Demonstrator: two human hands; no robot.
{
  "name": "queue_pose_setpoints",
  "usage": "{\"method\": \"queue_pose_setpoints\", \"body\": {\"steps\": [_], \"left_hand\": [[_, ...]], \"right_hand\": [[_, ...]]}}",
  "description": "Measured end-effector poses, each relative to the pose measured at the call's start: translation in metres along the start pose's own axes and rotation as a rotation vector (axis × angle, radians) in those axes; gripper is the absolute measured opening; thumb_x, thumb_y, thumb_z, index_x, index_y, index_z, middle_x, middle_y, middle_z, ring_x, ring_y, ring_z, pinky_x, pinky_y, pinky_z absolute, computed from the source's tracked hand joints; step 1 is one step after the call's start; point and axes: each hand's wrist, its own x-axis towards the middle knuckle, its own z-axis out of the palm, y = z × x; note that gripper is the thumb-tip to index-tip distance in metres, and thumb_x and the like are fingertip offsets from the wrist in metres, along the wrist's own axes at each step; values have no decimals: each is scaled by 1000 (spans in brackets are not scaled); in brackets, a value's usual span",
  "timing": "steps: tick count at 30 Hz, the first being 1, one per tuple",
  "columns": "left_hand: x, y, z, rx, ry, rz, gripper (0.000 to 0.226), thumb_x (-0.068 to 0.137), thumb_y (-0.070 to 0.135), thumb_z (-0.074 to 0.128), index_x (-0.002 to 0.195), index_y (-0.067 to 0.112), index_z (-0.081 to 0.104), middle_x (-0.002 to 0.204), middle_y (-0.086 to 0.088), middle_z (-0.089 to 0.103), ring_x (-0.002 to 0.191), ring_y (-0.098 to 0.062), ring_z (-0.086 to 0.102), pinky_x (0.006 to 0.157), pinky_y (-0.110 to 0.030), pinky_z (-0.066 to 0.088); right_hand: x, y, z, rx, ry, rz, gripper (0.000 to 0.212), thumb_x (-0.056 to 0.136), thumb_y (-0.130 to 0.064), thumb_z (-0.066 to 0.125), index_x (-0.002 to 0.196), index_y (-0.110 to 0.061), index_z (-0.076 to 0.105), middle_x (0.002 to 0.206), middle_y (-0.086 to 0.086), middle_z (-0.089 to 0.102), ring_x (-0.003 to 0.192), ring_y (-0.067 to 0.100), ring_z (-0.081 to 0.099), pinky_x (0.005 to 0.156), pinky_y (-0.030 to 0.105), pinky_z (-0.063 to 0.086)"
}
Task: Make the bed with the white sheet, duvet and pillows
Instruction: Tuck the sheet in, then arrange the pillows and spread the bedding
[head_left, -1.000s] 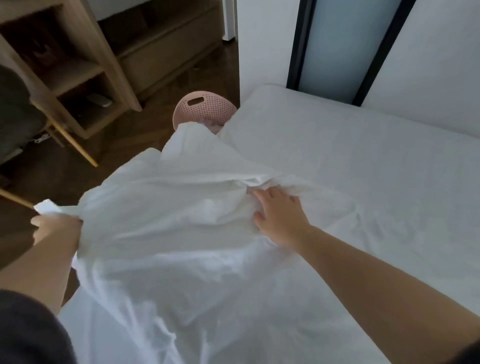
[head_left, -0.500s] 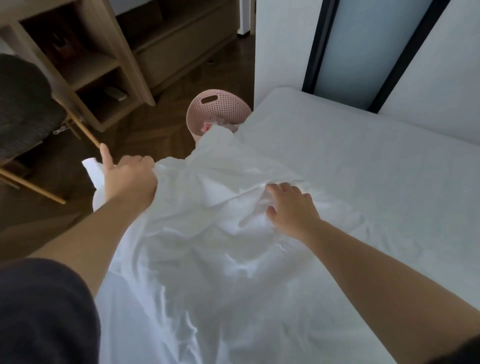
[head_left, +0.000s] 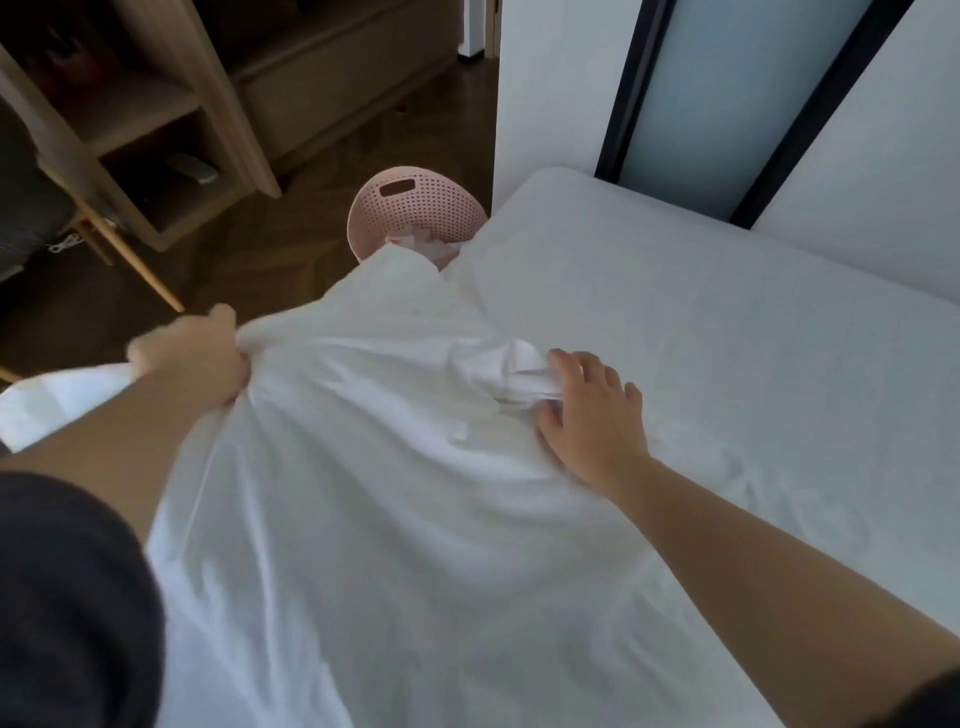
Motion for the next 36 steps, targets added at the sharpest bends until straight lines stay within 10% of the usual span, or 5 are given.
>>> {"method": "queue_pose_setpoints", "body": {"steps": [9, 16, 23, 31, 36], "left_hand": [[19, 96, -14, -679, -227, 47, 37, 94, 50, 50, 109, 16, 54, 99, -4, 60, 87, -23, 59, 73, -35, 50], [76, 109, -43, -812, 315, -274, 21, 97, 17, 54, 116, 12, 61, 111, -11, 62, 94, -25, 61, 83, -36, 50], [57, 147, 5, -458, -211, 49, 84, 87, 53, 61, 150, 20, 17, 142, -12, 42, 125, -37, 47, 94, -45, 45], [96, 133, -25, -54, 399, 100, 26, 97, 13, 46, 119, 4, 56, 108, -26, 60, 102, -48, 57, 84, -49, 45], [73, 153, 19, -193, 51, 97, 65, 96, 57, 37, 142, 12, 28, 133, -19, 51, 115, -43, 53, 88, -48, 44]], "right_hand": [[10, 31, 6, 201, -109, -63, 44, 97, -43, 46, 138, -31, 41, 125, -2, 50, 109, 22, 52, 93, 40, 42], [33, 42, 0, 348, 272, -150, 7, 90, -19, 53, 92, -15, 58, 84, -6, 50, 72, 18, 48, 69, 34, 36], [16, 52, 36, 108, -187, -108, 46, 99, -46, 43, 142, -33, 39, 146, 1, 41, 122, 27, 48, 100, 42, 40], [53, 55, 3, 90, 322, -76, 17, 99, -26, 46, 106, -19, 60, 100, 2, 63, 93, 31, 60, 76, 39, 36], [18, 66, 73, -292, -357, 126, 69, 88, -59, -10, 152, -36, -15, 164, 3, -8, 150, 31, -2, 115, 60, 4]]}}
